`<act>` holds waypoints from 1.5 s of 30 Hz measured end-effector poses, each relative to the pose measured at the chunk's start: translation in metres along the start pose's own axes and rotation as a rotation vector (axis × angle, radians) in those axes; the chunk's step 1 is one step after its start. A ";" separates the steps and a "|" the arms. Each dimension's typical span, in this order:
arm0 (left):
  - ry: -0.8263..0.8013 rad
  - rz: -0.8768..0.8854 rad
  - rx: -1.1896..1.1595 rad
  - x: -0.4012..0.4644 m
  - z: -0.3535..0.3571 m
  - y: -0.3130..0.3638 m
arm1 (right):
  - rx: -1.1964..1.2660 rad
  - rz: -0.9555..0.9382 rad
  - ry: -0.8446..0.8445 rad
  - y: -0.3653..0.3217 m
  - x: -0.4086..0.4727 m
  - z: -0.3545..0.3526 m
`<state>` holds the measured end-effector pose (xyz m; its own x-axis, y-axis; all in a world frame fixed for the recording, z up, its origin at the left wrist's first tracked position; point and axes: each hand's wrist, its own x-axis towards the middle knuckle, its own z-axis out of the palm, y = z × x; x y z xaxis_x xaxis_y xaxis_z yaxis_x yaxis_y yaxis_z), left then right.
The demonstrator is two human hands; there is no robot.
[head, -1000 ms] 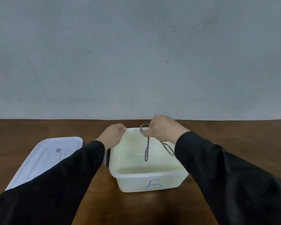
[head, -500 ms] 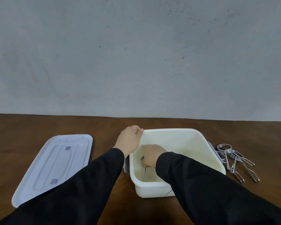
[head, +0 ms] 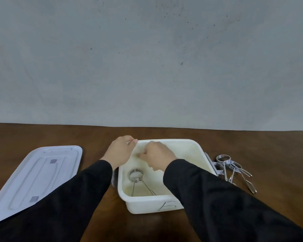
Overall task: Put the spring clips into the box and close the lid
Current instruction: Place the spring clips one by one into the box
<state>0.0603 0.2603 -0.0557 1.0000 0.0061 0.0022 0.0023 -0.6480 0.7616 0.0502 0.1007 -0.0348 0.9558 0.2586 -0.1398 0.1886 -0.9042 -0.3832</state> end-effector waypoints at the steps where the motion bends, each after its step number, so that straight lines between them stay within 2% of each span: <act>1: -0.007 0.000 0.003 0.000 0.000 0.000 | 0.050 0.002 0.107 0.012 -0.002 -0.016; 4: -0.014 0.002 0.013 0.001 0.000 0.001 | 0.136 0.055 0.419 0.067 -0.010 -0.066; 6: -0.010 0.008 0.038 0.001 0.000 0.003 | 0.131 0.171 0.482 0.119 -0.018 -0.088; 8: -0.005 0.021 0.052 0.001 0.001 0.005 | 0.057 0.309 0.418 0.171 -0.027 -0.096; 10: -0.002 0.016 0.051 0.001 0.000 0.006 | -0.032 0.411 0.279 0.212 -0.036 -0.092; 12: -0.005 0.009 0.050 0.001 0.000 0.006 | -0.114 0.464 0.156 0.241 -0.044 -0.081; 16: -0.009 -0.007 0.049 0.000 0.001 0.006 | -0.158 0.536 0.036 0.271 -0.043 -0.057; 18: -0.012 -0.011 0.053 -0.001 0.000 0.006 | -0.173 0.567 0.019 0.280 -0.037 -0.046; 23: -0.026 -0.012 0.045 -0.002 -0.001 0.009 | -0.250 0.596 0.119 0.295 -0.027 -0.029; 32: -0.028 -0.049 0.017 -0.004 -0.001 0.010 | -0.228 0.570 0.212 0.281 -0.028 -0.034; 37: -0.026 -0.047 0.023 -0.002 0.000 0.008 | -0.241 0.492 0.271 0.257 -0.032 -0.063; 42: -0.034 -0.038 -0.012 -0.004 -0.001 0.008 | -0.052 0.299 0.541 0.181 -0.039 -0.143; 45: -0.042 -0.039 -0.040 -0.004 -0.002 0.008 | 0.035 0.146 0.508 0.105 -0.049 -0.176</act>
<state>0.0562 0.2565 -0.0486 0.9985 -0.0016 -0.0543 0.0418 -0.6172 0.7857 0.0632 -0.0670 0.0922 0.9621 -0.0744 0.2624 0.0458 -0.9043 -0.4245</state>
